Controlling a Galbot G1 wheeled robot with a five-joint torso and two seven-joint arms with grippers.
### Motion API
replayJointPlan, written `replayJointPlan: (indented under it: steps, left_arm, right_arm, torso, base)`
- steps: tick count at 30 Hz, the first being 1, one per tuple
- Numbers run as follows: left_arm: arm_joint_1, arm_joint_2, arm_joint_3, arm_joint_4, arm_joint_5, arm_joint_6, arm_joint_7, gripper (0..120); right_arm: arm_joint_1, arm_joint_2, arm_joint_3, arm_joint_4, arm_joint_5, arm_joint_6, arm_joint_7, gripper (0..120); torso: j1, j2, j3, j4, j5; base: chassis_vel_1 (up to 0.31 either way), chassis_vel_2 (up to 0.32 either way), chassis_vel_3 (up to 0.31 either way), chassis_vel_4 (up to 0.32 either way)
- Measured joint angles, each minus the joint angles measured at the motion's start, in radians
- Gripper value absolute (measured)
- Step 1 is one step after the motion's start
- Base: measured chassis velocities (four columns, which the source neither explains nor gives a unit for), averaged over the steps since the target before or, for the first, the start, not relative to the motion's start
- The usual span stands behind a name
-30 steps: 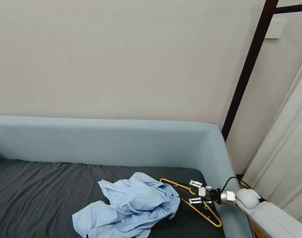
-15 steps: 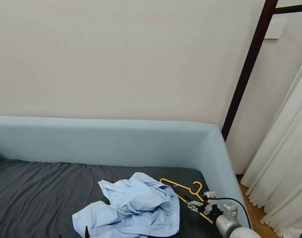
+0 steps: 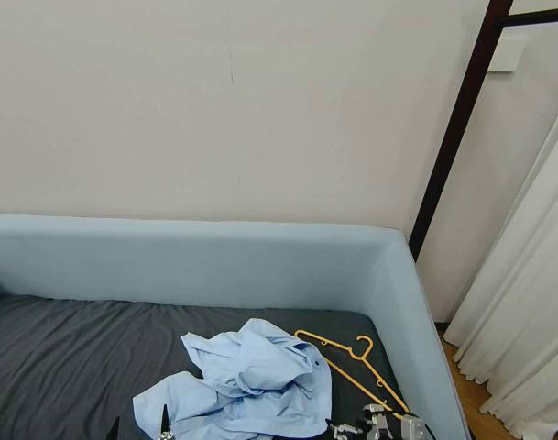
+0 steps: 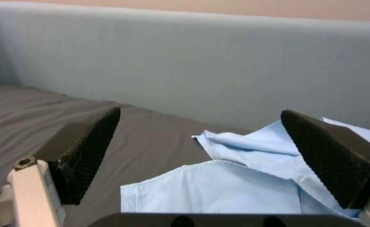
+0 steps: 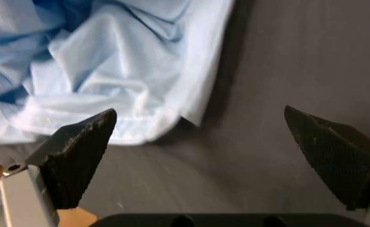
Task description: Pick up the clothes from the sofa and hang them on the clothes hanger.
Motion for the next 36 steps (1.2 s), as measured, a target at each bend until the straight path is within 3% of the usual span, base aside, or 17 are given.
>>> replayJointPlan:
  steps: [14, 18, 21, 36]
  left_arm:
    - [0.020, -0.016, -0.021, -0.011, 0.006, -0.002, -0.006, 100]
    - [0.022, -0.018, -0.024, -0.016, 0.006, -0.001, -0.008, 100]
    - [0.023, -0.020, -0.026, -0.020, 0.006, 0.000, -0.008, 100]
    - [0.023, -0.051, -0.026, 0.016, 0.019, -0.019, -0.010, 100]
  right_arm:
    - [0.063, 0.066, -0.017, -0.120, -0.010, 0.070, -0.036, 95]
    - [0.058, 0.078, -0.034, -0.125, -0.027, 0.075, -0.047, 75]
    - [0.055, 0.088, -0.044, -0.131, -0.039, 0.081, -0.051, 68]
    - [0.049, 0.099, -0.042, -0.097, -0.042, 0.114, -0.043, 11]
  torso:
    - [0.000, 0.000, 0.000, 0.0001, -0.0001]
    - [0.000, 0.000, 0.000, 0.0000, -0.0001]
    - [0.000, 0.000, 0.000, 0.0000, 0.0000]
    - [0.000, 0.000, 0.000, 0.0000, 0.0000]
  base:
    - [0.000, 0.000, 0.000, 0.000]
    - [0.000, 0.000, 0.000, 0.000]
    - [0.000, 0.000, 0.000, 0.000]
    - [0.000, 0.000, 0.000, 0.000]
